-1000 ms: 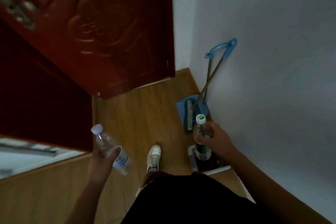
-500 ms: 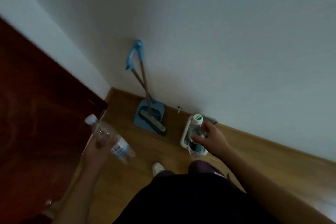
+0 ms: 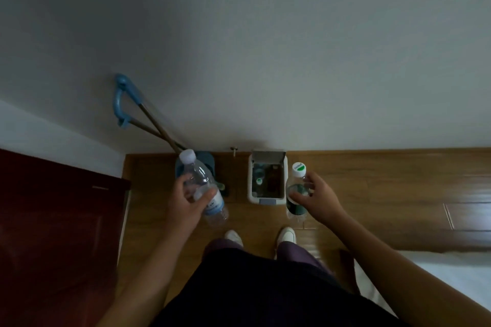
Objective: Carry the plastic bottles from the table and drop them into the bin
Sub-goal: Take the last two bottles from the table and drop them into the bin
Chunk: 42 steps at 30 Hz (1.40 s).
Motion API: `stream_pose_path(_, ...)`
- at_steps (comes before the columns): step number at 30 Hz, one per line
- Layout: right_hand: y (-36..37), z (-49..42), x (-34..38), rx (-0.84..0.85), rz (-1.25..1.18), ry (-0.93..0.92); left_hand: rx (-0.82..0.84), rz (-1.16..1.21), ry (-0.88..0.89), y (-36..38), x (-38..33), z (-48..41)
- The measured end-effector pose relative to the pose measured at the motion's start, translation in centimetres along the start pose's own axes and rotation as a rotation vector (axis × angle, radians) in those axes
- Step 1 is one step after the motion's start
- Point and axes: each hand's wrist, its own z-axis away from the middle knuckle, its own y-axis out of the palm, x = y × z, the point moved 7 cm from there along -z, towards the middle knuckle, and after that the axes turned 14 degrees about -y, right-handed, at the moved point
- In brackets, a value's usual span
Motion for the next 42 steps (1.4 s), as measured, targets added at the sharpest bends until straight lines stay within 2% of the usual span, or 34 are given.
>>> stream_pose_path(7,0.2,-1.4,-2.3,-0.025,-0.011,0.105,0.088,-0.137,-0.009,5.3,-0.1,-4.5)
stream_pose_path(13,5.7,-4.7,-8.3,-0.071,-0.113,0.254,0.203,-0.226,-0.09,11.9,4.2,-13.7)
stream_pose_path(19,12.0,-10.8,-14.5,-0.243,-0.183,0.226,0.289,-0.318,-0.018,17.8,9.5,-24.2)
stream_pose_path(23,14.7,-14.7,-17.8,-0.37,-0.211,0.156,0.251,-0.292,0.009,19.0,12.9,-28.9)
stream_pose_path(30,18.4,-18.9,-22.8,-0.3,-0.052,0.169,0.181,-0.279,0.02,17.6,16.8,-30.3)
stream_pose_path(33,20.0,-20.7,-23.7,-0.23,-0.052,0.153,0.176,-0.319,0.022,17.6,17.3,-31.0)
stream_pose_path(38,22.6,-22.9,-26.6,-0.129,0.106,0.142,0.206,-0.341,0.079,18.7,17.5,-32.8)
stream_pose_path(42,24.0,-23.1,-28.9,0.031,0.2,0.159,0.209,-0.312,0.113,19.4,16.8,-32.9)
